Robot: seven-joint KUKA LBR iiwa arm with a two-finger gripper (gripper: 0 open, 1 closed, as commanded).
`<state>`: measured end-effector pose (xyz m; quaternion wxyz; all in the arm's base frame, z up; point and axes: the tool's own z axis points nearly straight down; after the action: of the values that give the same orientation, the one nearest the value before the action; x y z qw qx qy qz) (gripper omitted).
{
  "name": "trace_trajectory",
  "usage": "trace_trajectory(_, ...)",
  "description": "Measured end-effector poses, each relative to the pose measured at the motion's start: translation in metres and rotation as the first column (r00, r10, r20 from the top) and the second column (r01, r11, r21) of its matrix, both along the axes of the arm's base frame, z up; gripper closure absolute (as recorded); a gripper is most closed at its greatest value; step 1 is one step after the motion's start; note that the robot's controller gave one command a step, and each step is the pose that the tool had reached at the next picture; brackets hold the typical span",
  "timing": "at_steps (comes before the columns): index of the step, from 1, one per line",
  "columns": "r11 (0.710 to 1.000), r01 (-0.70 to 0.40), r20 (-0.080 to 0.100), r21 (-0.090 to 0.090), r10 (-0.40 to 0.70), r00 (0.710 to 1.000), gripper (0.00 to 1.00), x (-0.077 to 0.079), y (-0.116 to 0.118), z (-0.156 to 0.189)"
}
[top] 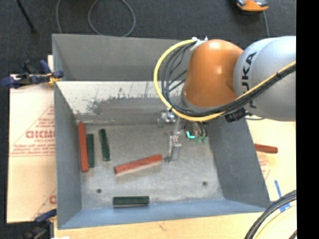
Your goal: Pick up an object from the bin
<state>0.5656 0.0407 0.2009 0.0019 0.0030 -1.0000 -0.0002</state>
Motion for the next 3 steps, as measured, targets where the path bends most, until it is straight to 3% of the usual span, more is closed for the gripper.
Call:
trace_trajectory(1,0.931,-0.365,0.004,0.000,0.365,0.931,0.00,0.016,0.035,-0.133)
trace_trajectory(2,0.913,-0.408,0.011,-0.003,0.408,0.913,0.00,0.018,0.050,-0.098)
trace_trajectory(3,0.929,-0.370,0.005,0.001,0.370,0.929,0.00,0.006,0.051,-0.100)
